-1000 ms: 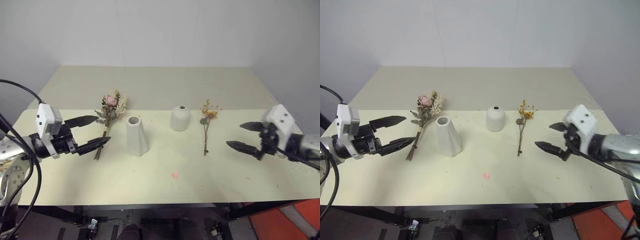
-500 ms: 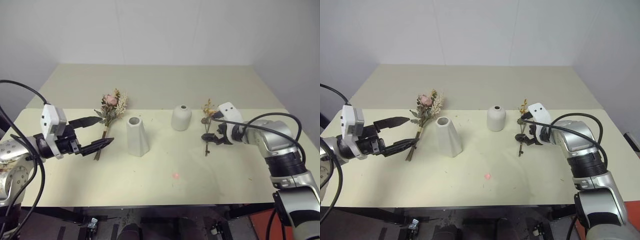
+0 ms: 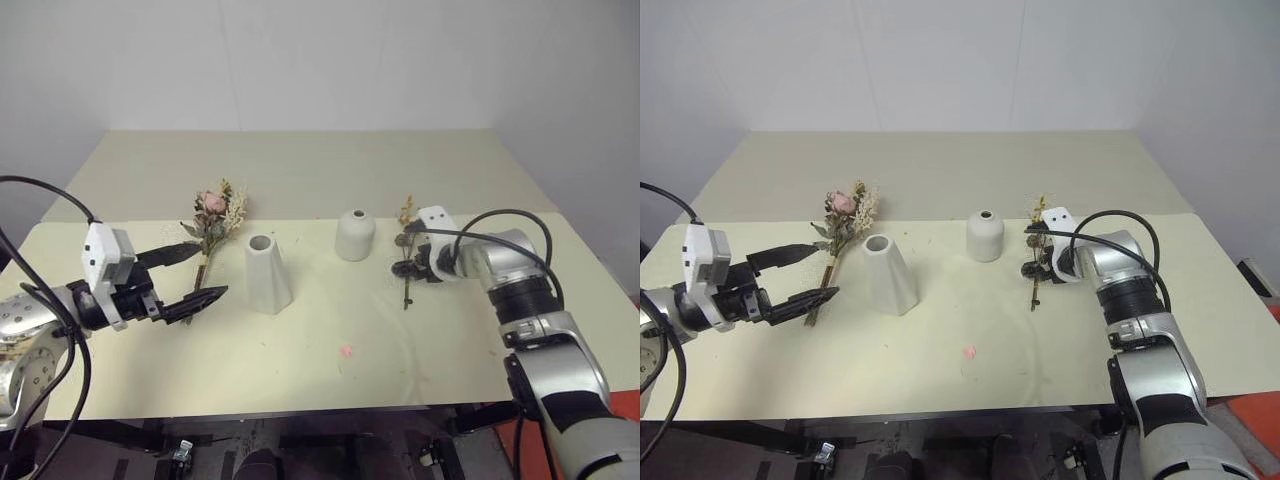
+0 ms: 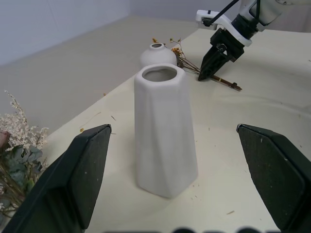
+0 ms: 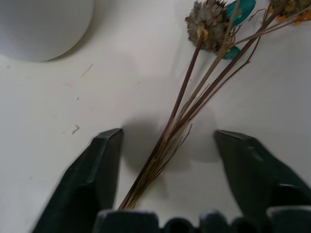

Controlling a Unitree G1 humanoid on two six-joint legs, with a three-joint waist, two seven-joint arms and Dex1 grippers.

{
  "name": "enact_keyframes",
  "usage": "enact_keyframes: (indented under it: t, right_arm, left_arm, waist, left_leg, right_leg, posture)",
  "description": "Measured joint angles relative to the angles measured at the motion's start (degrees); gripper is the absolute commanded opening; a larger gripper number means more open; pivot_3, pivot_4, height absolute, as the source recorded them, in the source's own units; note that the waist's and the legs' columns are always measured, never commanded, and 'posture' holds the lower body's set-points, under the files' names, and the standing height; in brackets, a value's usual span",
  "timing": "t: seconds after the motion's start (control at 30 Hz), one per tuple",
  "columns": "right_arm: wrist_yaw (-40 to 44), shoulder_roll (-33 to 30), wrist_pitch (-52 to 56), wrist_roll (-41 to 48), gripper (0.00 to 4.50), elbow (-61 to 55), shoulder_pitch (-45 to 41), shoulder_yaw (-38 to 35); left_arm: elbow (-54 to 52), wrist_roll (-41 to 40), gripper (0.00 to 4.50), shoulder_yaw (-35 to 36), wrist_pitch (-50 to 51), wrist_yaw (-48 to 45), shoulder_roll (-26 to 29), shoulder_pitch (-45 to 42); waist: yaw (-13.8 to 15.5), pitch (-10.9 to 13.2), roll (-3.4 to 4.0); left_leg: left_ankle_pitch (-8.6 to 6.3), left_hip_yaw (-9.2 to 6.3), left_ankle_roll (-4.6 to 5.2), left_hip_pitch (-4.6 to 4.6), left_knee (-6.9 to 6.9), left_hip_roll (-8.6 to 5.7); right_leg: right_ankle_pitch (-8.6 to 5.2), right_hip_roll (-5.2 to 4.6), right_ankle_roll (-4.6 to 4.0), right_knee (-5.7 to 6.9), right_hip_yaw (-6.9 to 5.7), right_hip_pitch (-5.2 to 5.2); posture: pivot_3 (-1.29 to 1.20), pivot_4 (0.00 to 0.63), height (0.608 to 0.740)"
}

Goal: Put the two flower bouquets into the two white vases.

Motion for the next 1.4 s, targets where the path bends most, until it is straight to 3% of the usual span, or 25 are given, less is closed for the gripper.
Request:
enact_keyframes:
  t: [0.23,0.57,0.7,0.9,1.13,1.4]
  right_arm:
    - [-0.3,0.7,-2.8,-2.7,0.02,6.4,-2.6,-0.7]
    - [-5.2,2.5,-7.7,-4.8,0.02,5.5,-1.2,-4.0]
    - [-16.1,4.5,-30.0,-7.3,0.02,-5.5,6.0,-8.9]
    - [-28.4,13.1,-54.3,-5.7,0.02,-8.3,3.0,-17.9]
    - [-16.6,23.2,-65.5,13.2,0.02,-1.2,-2.2,-27.7]
    - [-10.2,26.0,-71.2,15.5,0.02,11.5,-6.6,-28.6]
  left_arm:
    - [-0.4,0.0,4.5,0.6,0.0,0.7,-0.2,0.7]
    - [-0.7,0.1,4.5,0.6,-0.6,1.2,-0.3,0.9]
    - [-0.3,0.1,4.5,0.9,-0.7,1.1,0.1,0.8]
    - [0.3,0.0,4.5,0.7,-0.7,0.4,0.5,-0.3]
    - [0.8,0.0,4.5,0.6,-0.6,-0.1,0.6,-1.2]
    - [-0.2,-0.1,4.5,2.3,-0.2,0.0,0.9,1.6]
  waist:
    - [-0.1,0.0,0.01]
    - [-0.2,0.0,0.01]
    - [0.0,0.0,0.05]
    - [-1.0,0.0,0.05]
    - [-1.4,0.0,0.11]
    - [-1.4,0.1,0.14]
  left_leg:
    - [0.0,0.0,0.0,0.09,-0.02,0.01]
    - [0.0,-0.01,0.0,0.08,-0.05,0.01]
    - [0.01,0.01,-0.01,-0.3,-0.09,-0.01]
    - [0.04,0.01,-0.07,-0.61,-0.08,0.03]
    - [0.04,-0.01,-0.06,-0.62,-0.11,0.06]
    - [0.04,-0.01,-0.07,-0.6,-0.18,0.06]
  right_leg:
    - [0.0,0.01,0.0,0.0,0.0,0.06]
    - [0.0,0.01,0.0,0.02,0.0,0.04]
    - [0.0,-0.02,0.0,0.09,0.05,-0.4]
    - [0.08,0.01,-0.1,0.26,0.11,-0.83]
    - [0.09,0.01,-0.12,0.37,0.07,-0.81]
    - [0.09,0.01,-0.12,0.37,0.05,-0.83]
  posture:
    - [0.0,0.15,0.74]
    - [0.0,0.15,0.74]
    - [0.0,0.15,0.74]
    - [0.0,0.15,0.74]
    - [0.0,0.15,0.74]
    - [0.0,0.15,0.74]
